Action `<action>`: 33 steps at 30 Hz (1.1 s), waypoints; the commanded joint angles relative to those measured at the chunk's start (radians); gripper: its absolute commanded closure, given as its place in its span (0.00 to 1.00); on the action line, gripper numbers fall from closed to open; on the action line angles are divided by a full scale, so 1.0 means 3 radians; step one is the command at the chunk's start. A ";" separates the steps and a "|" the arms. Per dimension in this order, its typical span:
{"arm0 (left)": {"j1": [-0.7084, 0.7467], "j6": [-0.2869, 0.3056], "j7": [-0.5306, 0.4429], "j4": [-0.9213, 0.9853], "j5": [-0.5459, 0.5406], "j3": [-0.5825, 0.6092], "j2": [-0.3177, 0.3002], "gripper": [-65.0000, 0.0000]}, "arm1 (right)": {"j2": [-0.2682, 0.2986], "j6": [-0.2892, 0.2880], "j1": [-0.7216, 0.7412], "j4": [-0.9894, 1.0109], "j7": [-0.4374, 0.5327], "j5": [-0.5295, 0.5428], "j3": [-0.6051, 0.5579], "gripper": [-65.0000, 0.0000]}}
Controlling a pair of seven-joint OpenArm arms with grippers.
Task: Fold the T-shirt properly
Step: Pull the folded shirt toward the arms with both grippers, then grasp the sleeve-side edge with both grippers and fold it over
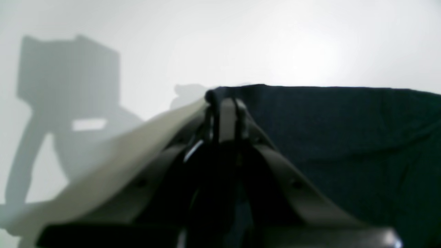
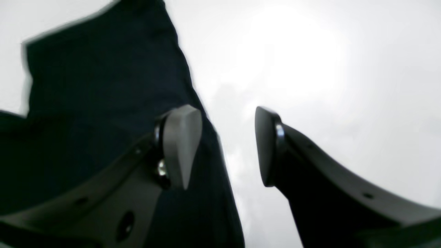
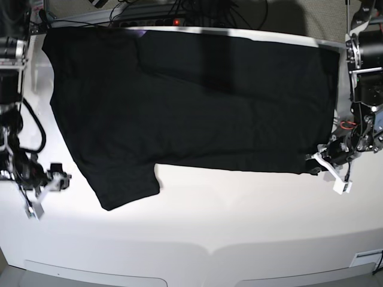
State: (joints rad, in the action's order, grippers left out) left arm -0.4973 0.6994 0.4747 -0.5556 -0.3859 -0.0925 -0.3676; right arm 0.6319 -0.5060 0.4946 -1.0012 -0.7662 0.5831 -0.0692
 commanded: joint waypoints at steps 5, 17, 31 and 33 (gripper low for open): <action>-0.0004 -0.0004 0.0070 -0.0023 0.0050 0.0004 -0.0019 1.00 | -0.0024 -0.0216 0.0739 0.0899 0.0107 0.0120 -0.0607 0.54; -0.0004 -0.0004 0.0058 -0.0023 0.0060 0.0004 -0.0023 1.00 | -0.0453 -0.0239 0.1054 0.1736 0.0684 -0.0348 -0.0924 0.54; -0.0004 -0.0004 -0.0015 -0.0023 0.0060 0.0004 -0.0022 1.00 | -0.0521 0.0041 0.0999 0.1846 0.1095 -0.0810 -0.0924 0.55; -0.0004 -0.0004 -0.0015 -0.0023 0.0060 0.0004 -0.0022 1.00 | -0.0528 0.0041 0.0999 0.1953 0.1099 -0.0810 -0.0924 0.55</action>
State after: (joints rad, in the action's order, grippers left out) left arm -0.4847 0.7071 0.4507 -0.5579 -0.3859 -0.0925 -0.3649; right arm 0.4622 -0.4980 0.7589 -0.4038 -0.4492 0.3370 -0.3496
